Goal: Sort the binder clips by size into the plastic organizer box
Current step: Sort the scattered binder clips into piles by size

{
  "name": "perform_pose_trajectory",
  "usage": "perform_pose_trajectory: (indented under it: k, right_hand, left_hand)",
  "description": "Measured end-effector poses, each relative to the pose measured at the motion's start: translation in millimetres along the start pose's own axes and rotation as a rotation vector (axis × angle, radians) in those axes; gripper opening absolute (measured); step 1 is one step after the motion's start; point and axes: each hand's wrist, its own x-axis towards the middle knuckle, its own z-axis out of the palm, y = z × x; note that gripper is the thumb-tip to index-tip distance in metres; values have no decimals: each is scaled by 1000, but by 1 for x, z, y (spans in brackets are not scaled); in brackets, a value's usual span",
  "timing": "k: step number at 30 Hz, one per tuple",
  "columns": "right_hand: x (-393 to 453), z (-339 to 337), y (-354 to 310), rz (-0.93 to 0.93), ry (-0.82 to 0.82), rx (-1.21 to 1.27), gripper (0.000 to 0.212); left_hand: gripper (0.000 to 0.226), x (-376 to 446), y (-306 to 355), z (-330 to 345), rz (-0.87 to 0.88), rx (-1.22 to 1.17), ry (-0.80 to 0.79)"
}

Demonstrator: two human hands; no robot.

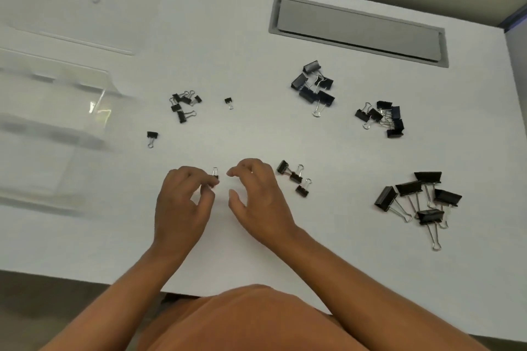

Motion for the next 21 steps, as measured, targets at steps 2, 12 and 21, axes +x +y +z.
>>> perform_pose_trajectory:
  k: [2,12,21]
  right_hand:
    - [5,17,-10,-3,-18,-33,41]
    - [36,65,-40,154,78,-174,44]
    - [21,79,-27,67,155,-258,16]
  left_hand:
    - [24,-1,-23,-13,-9,21,0]
    - [22,28,-107,-49,55,120,20]
    - [26,32,-140,-48,111,104,-98]
